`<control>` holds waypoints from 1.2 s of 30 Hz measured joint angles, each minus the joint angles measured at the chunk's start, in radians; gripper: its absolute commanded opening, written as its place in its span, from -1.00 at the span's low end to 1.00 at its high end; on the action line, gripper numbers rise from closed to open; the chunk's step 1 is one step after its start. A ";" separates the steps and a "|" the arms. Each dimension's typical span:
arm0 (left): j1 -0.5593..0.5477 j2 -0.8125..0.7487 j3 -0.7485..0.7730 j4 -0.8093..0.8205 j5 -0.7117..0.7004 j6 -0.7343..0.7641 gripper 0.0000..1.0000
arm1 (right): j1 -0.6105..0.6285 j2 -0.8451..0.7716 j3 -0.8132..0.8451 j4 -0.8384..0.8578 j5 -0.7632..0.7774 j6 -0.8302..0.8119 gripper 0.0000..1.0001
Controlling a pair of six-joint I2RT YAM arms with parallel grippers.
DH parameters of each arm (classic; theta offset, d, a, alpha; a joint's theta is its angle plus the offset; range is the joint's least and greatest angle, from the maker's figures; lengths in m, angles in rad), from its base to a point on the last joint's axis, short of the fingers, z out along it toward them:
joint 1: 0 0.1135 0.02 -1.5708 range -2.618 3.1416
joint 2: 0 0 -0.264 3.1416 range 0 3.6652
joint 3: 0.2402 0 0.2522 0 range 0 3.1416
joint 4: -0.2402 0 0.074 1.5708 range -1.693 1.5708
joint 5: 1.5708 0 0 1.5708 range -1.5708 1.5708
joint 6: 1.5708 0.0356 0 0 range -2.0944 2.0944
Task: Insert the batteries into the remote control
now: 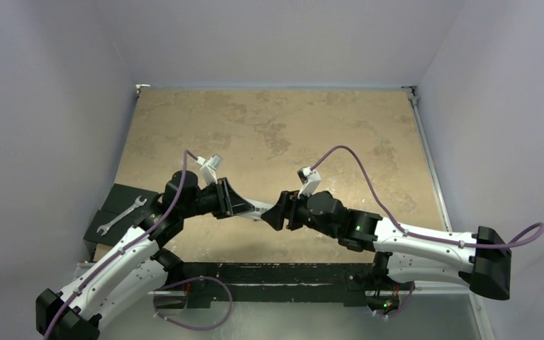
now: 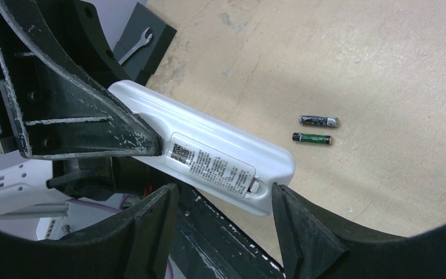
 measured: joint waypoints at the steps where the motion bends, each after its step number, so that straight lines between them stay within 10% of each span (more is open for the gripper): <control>1: 0.000 0.000 0.000 -0.001 0.000 0.000 -1.00 | 0.001 0.002 0.002 -0.002 0.002 0.000 0.35; 36: 0.000 0.006 0.012 -0.019 -0.008 0.028 -1.00 | 0.042 0.052 0.063 -0.066 0.078 -0.011 0.35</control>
